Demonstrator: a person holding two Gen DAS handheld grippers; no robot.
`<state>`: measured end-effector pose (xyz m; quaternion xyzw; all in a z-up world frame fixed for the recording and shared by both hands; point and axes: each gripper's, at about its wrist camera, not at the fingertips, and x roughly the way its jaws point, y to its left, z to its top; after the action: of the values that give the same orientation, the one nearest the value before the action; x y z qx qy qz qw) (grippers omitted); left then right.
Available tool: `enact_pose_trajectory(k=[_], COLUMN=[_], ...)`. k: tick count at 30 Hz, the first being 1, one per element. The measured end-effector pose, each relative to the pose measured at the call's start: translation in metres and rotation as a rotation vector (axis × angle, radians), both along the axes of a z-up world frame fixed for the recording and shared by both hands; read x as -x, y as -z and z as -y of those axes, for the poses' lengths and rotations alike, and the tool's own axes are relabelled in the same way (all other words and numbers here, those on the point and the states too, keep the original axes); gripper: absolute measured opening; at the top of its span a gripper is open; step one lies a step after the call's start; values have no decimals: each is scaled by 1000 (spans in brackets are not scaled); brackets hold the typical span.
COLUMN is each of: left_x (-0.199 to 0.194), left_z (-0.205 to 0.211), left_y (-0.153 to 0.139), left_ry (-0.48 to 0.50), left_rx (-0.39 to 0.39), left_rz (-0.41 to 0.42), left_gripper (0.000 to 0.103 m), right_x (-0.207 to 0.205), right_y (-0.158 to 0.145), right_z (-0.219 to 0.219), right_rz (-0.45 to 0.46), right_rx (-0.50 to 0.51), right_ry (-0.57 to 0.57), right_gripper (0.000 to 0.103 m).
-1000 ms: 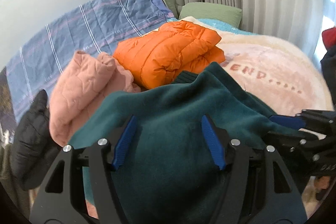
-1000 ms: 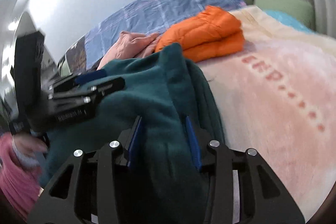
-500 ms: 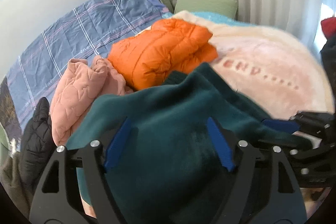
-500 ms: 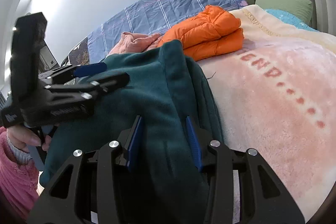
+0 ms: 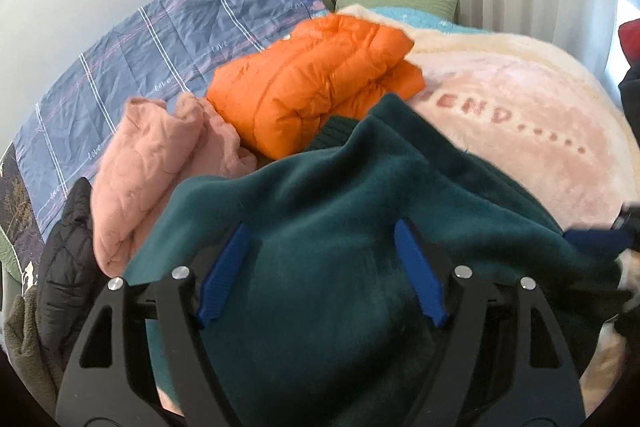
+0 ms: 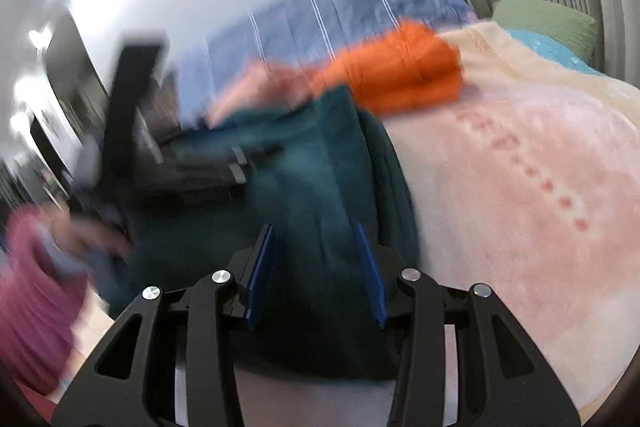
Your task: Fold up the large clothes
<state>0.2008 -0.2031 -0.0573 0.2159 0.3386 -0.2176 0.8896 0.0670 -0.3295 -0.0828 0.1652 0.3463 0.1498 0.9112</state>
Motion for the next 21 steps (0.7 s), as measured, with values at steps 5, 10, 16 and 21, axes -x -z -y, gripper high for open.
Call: enact_pose_trajectory(k=[5,10,16,21], left_x=[7,12,12,10], left_z=[6,-4,-4,-8], left_y=[-2,-6,-6,-8], left_ry=[-10,-18,-16,-12], left_rx=[-48,-14,-13,25], left_rz=[31,41,41,34], left_gripper=[77,77,76,76], right_x=[6,25,22,0], right_y=[-10,-8,19,30], right_z=[16,56,76,62], right_rz=[-36,-55,-168,-223], right_rx=[-68,-218,-404,-409], right_ry=[33,72,36,-23], right_gripper=[43,56,72,85])
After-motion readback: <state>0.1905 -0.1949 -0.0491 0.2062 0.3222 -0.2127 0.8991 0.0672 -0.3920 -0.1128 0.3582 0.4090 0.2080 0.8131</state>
